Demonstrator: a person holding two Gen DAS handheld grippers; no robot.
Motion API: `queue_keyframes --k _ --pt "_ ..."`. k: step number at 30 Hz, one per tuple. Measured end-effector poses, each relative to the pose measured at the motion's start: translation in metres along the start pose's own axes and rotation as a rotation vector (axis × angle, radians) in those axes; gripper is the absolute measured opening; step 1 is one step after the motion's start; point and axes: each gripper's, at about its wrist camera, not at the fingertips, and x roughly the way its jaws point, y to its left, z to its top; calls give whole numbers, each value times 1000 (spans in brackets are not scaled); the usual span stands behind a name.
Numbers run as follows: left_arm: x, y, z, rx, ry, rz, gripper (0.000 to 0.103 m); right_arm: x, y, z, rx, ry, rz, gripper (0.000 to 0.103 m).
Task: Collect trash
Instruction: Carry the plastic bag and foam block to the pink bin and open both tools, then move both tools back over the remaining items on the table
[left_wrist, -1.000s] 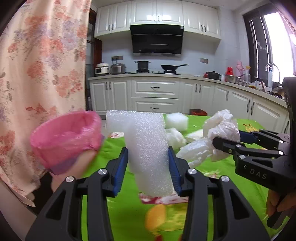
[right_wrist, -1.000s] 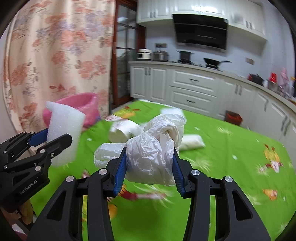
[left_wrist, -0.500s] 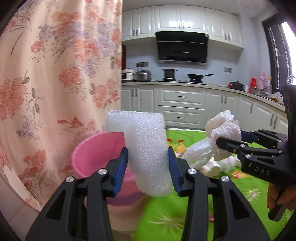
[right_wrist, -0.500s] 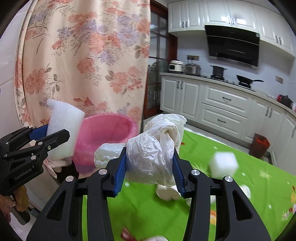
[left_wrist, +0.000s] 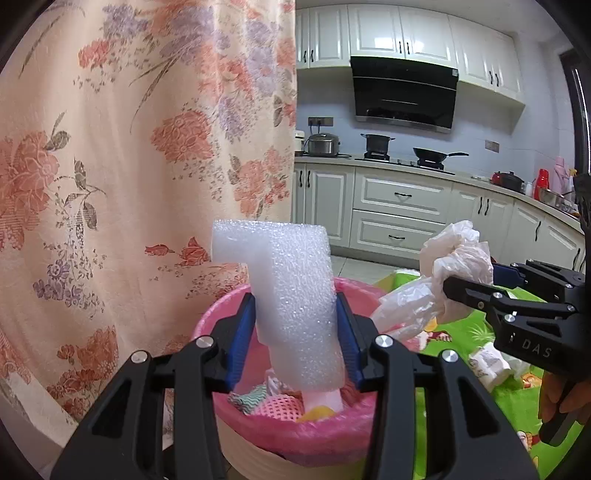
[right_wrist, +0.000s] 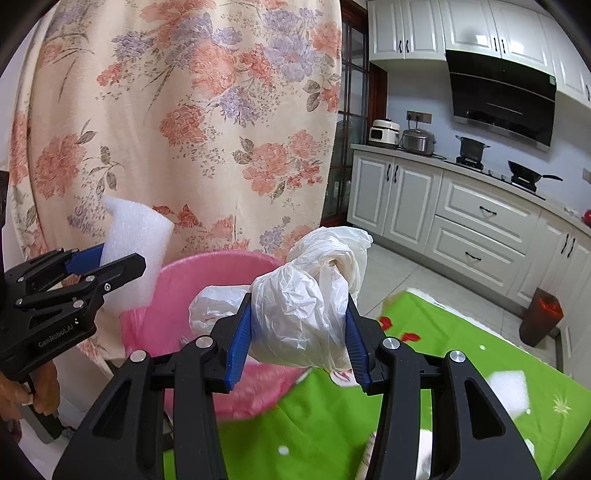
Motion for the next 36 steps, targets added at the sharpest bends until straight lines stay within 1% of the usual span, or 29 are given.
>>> queue_keyframes --k 4,6,8,9,10,11,14,15,18,20,22,25,27,31,36 --pt "16 11 -1 -29 33 1 43 14 8 6 -12 7 7 46" --pt "25 14 -4 -43 46 13 43 25 13 6 -28 28 14 47" --pt "34 17 -6 -61 61 15 44 33 16 5 -34 41 33 50" --pt "36 18 -7 -63 61 22 50 38 17 5 -33 48 56 56" --pt "38 20 -7 -67 55 40 60 41 18 5 -36 55 69 62" --pt "37 21 -7 -74 47 53 63 42 18 5 -38 50 64 65" --pt "33 29 -6 -108 33 70 67 37 13 7 -22 36 87 65" --pt "30 30 -6 -111 30 82 70 33 11 7 -22 25 84 65" --pt "20 31 -7 -112 23 100 72 18 5 5 -13 5 79 65" --pt "9 28 -10 -122 18 116 78 8 0 1 -4 -5 69 65" --pt "-2 23 -15 -146 7 118 87 -4 -6 -7 14 -3 56 65" --pt "-16 2 -24 -153 6 99 95 -23 -17 -26 46 -2 23 65" --pt "-22 -14 -30 -135 11 83 97 -32 -24 -39 66 9 -5 66" --pt "-27 -58 -45 -93 36 8 98 -51 -54 -73 133 54 -75 67" --pt "-22 -115 -66 -14 90 -85 98 -79 -96 -114 226 96 -157 67"
